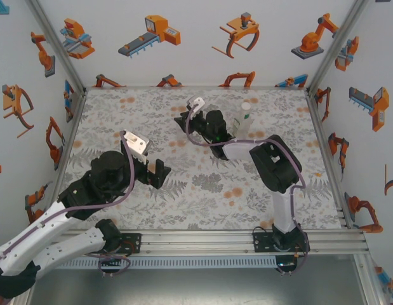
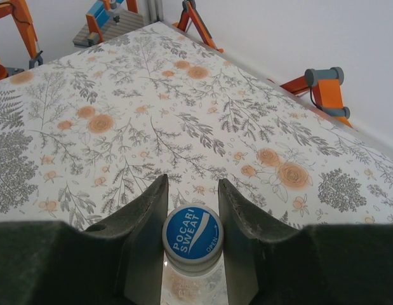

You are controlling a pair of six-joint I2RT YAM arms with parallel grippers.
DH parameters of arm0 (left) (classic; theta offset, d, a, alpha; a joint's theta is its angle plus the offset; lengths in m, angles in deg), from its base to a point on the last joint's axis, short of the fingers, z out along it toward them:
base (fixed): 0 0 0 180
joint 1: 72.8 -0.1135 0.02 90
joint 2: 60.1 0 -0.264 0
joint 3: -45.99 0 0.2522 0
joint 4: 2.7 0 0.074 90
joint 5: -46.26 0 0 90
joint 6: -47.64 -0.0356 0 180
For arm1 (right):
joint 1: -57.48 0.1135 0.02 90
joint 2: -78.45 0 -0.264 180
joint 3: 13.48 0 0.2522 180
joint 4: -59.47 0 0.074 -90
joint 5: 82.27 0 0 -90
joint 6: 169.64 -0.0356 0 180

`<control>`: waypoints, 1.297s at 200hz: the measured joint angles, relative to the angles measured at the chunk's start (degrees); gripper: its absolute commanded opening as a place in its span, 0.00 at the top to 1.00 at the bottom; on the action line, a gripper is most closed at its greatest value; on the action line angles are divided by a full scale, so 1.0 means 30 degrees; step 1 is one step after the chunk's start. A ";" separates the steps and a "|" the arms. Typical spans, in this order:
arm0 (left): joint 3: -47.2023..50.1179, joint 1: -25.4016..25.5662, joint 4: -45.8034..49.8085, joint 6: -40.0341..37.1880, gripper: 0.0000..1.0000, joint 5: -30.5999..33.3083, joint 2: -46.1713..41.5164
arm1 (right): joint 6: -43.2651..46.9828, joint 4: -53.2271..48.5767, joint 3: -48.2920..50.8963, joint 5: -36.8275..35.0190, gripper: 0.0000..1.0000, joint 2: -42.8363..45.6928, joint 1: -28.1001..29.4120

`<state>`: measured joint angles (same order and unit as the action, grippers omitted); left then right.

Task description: Screw on the bottle caps

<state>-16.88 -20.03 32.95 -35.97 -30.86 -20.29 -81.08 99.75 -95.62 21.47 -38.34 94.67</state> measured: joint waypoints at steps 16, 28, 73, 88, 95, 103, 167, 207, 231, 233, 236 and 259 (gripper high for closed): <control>0.0000 0.0000 0.0000 0.0022 0.03 0.0000 0.0000 | 0.0066 0.0007 0.0000 0.0007 0.62 0.0000 0.0000; 0.0000 0.0000 0.0000 0.0073 0.03 -0.0007 0.0000 | 0.0087 -0.0007 0.0000 0.0000 0.54 0.0000 0.0000; 0.0000 0.0000 0.0007 0.0131 0.03 0.0000 -0.0146 | 0.0503 -0.0379 -0.0022 0.0073 0.41 0.0000 -0.0007; 0.0000 0.0000 0.0007 0.0131 0.03 0.0000 -0.0197 | 0.0583 -0.0619 -0.0146 0.0073 0.40 0.0000 -0.0015; 0.0000 0.0000 0.0015 0.0131 0.03 0.0007 -0.0211 | 0.0619 -0.0750 -0.0255 0.0073 0.39 0.0000 -0.0015; 0.0007 0.0000 0.0036 0.0131 0.03 0.0022 -0.0219 | 0.0663 -0.0823 -0.0364 0.0073 0.39 0.0007 -0.0015; 0.0466 -0.0160 0.0131 0.0036 0.03 0.0663 -0.0364 | 0.1056 -0.2535 -0.0415 0.0000 0.17 0.2433 -0.0015; 0.0554 -0.0590 0.0109 -0.0612 0.03 0.1392 0.0554 | 0.1239 -0.2812 0.1945 -0.0678 0.01 0.6681 -0.0029; 0.0903 -0.0882 -0.0262 -0.1239 0.03 0.1960 0.1071 | 0.1435 -0.3162 0.4299 -0.1479 0.01 0.9180 -0.0066; 0.0954 -0.0903 -0.0299 -0.1311 0.03 0.2011 0.1093 | 0.1457 -0.3271 0.4524 -0.1530 0.01 0.9420 -0.0073; 0.1035 -0.0954 -0.0357 -0.1406 0.03 0.2091 0.1137 | 0.1523 -0.3402 0.4867 -0.1698 0.01 0.9763 -0.0095; 0.1654 -0.1406 -0.0933 -0.2215 0.03 0.2739 0.1297 | 0.1865 -0.4656 0.7184 -0.2827 0.01 1.2072 -0.0226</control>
<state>-11.92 -24.25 30.16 -42.61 -22.64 -16.40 -75.48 85.78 -74.07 12.99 -2.13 93.99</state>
